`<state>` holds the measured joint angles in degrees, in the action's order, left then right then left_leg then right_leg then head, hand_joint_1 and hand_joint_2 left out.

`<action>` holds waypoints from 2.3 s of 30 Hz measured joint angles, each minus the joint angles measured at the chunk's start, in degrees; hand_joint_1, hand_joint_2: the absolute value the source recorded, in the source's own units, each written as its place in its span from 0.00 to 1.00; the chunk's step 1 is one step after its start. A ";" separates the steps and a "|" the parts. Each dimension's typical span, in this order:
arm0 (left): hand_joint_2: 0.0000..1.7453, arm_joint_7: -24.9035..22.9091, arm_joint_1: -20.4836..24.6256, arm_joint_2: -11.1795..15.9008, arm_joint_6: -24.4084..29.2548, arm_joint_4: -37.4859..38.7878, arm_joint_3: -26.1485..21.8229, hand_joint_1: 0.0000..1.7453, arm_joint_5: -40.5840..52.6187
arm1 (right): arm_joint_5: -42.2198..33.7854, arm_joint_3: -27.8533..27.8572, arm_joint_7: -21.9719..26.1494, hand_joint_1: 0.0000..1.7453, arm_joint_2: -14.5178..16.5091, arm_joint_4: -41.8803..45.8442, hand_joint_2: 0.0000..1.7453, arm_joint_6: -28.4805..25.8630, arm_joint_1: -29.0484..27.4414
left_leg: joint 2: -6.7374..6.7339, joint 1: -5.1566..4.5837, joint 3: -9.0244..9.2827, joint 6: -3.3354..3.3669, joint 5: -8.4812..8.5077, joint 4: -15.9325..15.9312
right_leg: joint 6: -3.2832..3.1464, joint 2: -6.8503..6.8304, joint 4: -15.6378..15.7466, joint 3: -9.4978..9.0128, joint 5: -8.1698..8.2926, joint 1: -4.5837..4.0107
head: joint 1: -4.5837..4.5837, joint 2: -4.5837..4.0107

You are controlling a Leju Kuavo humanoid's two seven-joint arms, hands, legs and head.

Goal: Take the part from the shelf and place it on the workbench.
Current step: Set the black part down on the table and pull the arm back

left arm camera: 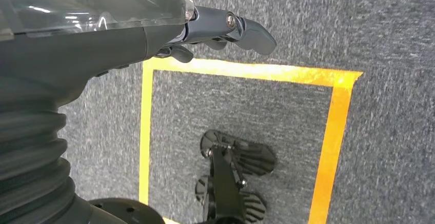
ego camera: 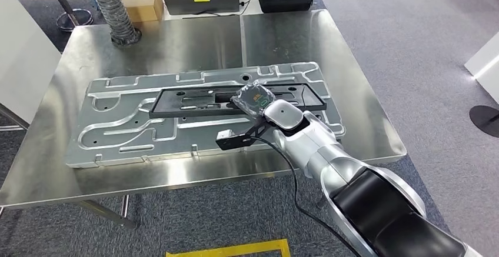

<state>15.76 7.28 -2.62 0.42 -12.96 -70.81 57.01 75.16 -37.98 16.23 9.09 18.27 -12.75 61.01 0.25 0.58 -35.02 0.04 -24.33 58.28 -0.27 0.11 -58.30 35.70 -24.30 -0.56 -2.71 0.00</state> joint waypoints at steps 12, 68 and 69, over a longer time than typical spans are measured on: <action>1.00 0.19 0.14 0.30 0.25 0.00 0.88 0.00 0.67 | 0.63 -0.97 0.65 0.98 -0.26 -0.62 1.00 -0.51 -2.33 | -0.12 0.68 -2.42 -2.14 -1.88 6.08 | -0.66 0.14 0.68 -0.79 0.14 0.81 | -0.01 0.00; 0.00 1.75 0.39 -0.03 1.50 0.09 2.23 0.00 -1.67 | -63.52 13.41 23.48 0.00 -8.38 37.57 0.00 -6.17 -10.71 | -0.04 0.19 -3.92 -1.39 -6.79 10.92 | -1.15 -0.53 1.95 -1.95 0.28 0.57 | -0.01 0.00; 0.00 2.28 0.00 0.02 1.19 0.10 2.03 0.00 -2.42 | -61.73 15.33 22.90 0.00 -9.98 39.82 0.00 -9.43 -11.68 | -0.05 0.25 -5.43 -1.54 -7.90 14.25 | -1.16 -0.62 1.92 -1.97 0.23 0.54 | -0.01 0.00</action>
<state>18.04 7.28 -2.60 1.61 -12.86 -68.78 54.60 13.43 -22.66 39.13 -0.89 58.09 -22.18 49.33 0.20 0.83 -40.45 -1.50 -32.22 72.53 -1.43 -0.52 -56.38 33.73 -24.07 -0.02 -2.72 0.00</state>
